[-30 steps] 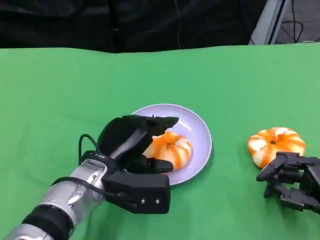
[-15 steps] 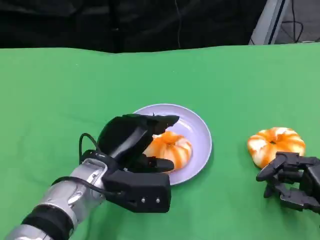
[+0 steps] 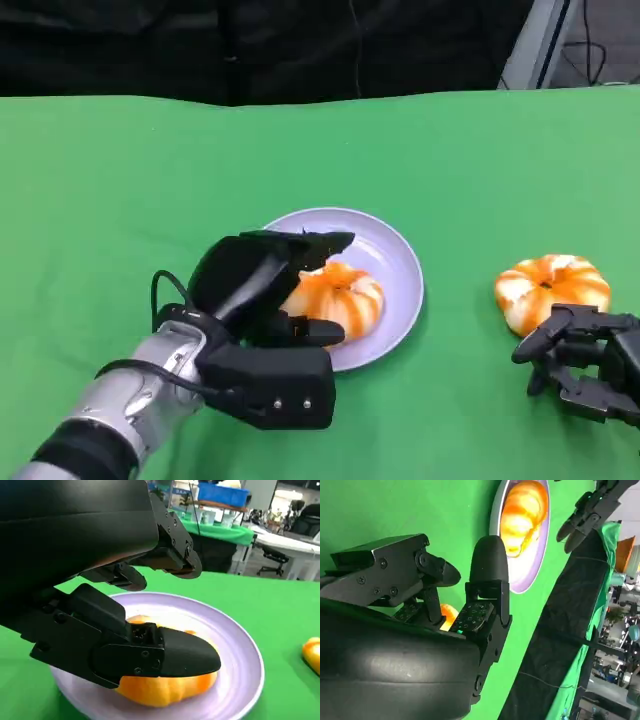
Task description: Grasp the bread from the table and place it into the plate.
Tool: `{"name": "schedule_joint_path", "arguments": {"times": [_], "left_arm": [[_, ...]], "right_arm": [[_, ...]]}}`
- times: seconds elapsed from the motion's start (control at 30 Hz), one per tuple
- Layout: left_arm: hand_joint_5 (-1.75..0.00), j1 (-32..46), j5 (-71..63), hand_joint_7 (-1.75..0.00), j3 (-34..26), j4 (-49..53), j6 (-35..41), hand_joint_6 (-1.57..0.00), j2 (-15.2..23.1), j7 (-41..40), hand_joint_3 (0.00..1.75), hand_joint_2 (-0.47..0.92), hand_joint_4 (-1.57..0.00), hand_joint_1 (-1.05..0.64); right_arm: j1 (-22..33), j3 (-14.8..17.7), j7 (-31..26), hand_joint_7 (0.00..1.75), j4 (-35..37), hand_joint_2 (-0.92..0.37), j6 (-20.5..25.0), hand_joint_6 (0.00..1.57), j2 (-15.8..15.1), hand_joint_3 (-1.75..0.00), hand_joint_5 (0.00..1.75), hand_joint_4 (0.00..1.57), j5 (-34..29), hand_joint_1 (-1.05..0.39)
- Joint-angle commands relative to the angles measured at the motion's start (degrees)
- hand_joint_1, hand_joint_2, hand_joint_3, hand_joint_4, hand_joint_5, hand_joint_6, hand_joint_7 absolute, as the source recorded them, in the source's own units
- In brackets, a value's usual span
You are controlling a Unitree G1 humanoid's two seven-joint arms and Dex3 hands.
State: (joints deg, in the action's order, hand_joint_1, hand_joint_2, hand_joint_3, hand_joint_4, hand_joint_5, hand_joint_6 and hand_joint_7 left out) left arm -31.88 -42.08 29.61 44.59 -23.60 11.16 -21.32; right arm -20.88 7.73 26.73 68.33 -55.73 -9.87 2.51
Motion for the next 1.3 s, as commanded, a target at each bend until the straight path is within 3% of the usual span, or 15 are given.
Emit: {"name": "schedule_joint_path", "arguments": {"times": [0.03, 0.57, 0.9, 1.03, 1.3], "left_arm": [[0.00, 0.8, 0.6, 0.00, -0.6, -0.7, 0.0, -0.47, 1.1, 0.8, 0.49, 0.92, -0.52, -0.97], [-0.04, 7.9, 8.9, -0.03, -9.9, -4.1, -15.6, -0.61, 2.5, -6.6, 0.34, 0.92, -0.72, -0.81], [-0.03, 11.6, 13.3, -0.02, -14.9, -5.8, -21.0, -0.67, 2.3, -5.0, 0.28, 0.92, -0.79, -0.77], [-0.04, 14.2, 19.9, -0.03, -17.8, -5.3, -26.8, -0.70, 1.6, -2.9, 0.25, 0.92, -0.85, -0.73], [-0.03, 19.0, 28.4, -0.01, -22.1, -7.4, -31.4, -0.70, 0.8, 3.3, 0.25, 0.92, -0.87, -0.68]], "right_arm": [[0.3, 0.5, 0.3, 0.93, 0.0, -0.77, 0.0, 0.97, -0.7, -0.73, 1.34, 0.90, 0.7, 0.10], [0.4, 0.2, -1.0, 0.95, 0.2, -0.77, -0.9, 0.98, -1.0, -0.72, 1.35, 0.92, -0.5, 0.10], [0.3, 0.1, -1.3, 0.96, 0.1, -0.77, -0.6, 0.97, -1.0, -0.72, 1.35, 0.92, -0.8, 0.09], [0.4, 0.1, -1.0, 0.96, 0.1, -0.76, -0.8, 0.96, -1.1, -0.73, 1.35, 0.91, -0.7, 0.10], [0.4, 0.3, -0.6, 0.98, 0.0, -0.76, -0.3, 0.96, -1.0, -0.75, 1.37, 0.91, -0.4, 0.10]]}}
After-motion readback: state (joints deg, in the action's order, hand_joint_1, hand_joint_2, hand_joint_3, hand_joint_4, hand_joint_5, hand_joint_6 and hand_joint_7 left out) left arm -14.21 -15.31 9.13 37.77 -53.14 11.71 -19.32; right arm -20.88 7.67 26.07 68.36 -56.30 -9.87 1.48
